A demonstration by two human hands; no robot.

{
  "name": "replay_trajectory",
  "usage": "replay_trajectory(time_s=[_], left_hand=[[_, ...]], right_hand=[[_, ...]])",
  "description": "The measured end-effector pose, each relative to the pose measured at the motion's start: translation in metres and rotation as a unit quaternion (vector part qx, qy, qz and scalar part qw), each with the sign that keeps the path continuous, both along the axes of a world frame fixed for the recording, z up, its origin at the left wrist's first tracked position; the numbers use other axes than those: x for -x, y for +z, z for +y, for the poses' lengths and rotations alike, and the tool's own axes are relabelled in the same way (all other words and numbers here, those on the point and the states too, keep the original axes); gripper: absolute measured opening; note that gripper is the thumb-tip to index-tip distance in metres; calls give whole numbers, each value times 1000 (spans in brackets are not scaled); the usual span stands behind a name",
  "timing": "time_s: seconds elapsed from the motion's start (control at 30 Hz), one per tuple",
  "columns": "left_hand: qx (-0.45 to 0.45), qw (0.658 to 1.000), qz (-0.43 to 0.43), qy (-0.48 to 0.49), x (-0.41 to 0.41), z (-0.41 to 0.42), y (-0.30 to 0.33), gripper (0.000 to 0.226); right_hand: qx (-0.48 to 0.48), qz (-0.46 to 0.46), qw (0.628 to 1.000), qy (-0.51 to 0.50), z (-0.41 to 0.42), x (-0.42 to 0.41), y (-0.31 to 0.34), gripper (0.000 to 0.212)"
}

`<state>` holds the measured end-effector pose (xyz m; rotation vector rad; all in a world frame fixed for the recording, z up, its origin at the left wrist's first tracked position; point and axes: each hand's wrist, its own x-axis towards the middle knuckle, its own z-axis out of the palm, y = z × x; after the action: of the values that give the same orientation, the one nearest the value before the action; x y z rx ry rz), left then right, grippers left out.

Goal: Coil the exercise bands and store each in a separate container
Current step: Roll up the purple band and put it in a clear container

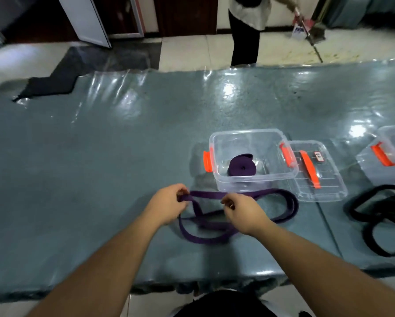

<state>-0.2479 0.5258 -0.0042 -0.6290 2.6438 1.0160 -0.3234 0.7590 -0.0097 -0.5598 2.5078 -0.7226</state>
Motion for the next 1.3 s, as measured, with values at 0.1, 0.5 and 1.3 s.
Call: replay_trajectory(time_s=[0.1,0.5,1.3], left_hand=[[-14,996,48,-71,21,19,45,26],[11,938,286,-195,76,89,237,18],[186,810,474,-289,97,136,440,35]], right_hand=[[88,9,996,-12,-2,14,28,22],[437,-102,892,-53,23,85,177,46],[590,-81,803,11,84,103,376,27]])
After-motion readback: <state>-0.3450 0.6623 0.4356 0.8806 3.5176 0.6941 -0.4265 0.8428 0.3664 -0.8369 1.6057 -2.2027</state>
